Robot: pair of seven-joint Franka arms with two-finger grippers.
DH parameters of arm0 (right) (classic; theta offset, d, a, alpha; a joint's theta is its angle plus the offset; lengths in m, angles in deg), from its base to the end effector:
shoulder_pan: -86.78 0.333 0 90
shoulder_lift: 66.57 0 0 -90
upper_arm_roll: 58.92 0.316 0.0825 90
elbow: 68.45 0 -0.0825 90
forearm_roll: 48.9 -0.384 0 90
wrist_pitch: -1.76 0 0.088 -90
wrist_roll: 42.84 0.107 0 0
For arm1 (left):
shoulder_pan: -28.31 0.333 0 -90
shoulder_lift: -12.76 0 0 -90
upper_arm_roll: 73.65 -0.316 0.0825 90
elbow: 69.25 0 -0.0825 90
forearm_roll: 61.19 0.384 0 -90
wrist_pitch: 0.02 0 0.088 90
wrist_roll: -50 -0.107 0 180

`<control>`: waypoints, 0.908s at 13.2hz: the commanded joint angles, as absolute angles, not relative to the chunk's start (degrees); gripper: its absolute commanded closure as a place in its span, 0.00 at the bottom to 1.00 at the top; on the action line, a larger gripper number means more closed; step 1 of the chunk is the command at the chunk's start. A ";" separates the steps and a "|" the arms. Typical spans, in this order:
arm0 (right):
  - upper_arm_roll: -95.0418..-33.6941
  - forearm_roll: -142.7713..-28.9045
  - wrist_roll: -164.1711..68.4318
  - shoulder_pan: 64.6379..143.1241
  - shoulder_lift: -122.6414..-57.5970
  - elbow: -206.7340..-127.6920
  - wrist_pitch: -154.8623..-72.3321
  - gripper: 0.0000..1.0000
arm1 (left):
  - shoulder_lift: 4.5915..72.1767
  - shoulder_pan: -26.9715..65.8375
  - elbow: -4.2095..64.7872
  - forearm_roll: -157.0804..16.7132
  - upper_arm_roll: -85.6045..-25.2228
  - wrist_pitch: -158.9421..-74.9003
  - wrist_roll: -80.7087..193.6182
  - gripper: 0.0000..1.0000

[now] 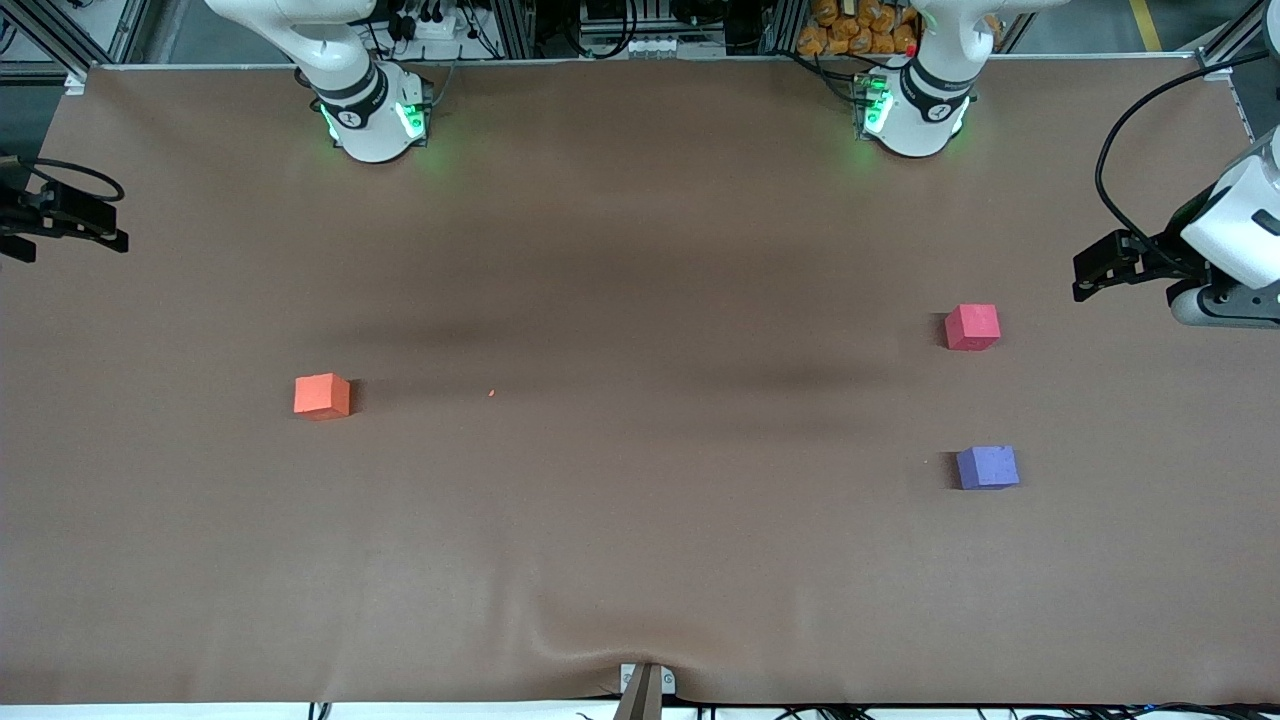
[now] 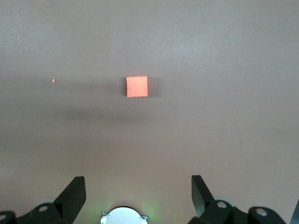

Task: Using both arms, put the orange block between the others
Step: 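Move the right gripper toward the orange cube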

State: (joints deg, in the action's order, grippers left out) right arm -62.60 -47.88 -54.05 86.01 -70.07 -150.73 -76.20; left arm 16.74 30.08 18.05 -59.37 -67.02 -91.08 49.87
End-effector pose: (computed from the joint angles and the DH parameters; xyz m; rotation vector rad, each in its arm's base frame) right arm 0.5494 -0.0437 0.6360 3.1261 0.1804 -0.2164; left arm 0.5758 -0.0432 0.6094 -3.1147 0.1363 0.0037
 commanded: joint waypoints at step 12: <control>-61.99 -48.03 -54.79 85.29 -69.99 -151.34 -76.20 0.00 | 16.01 30.50 17.68 -60.66 -66.45 -90.72 49.92 0.00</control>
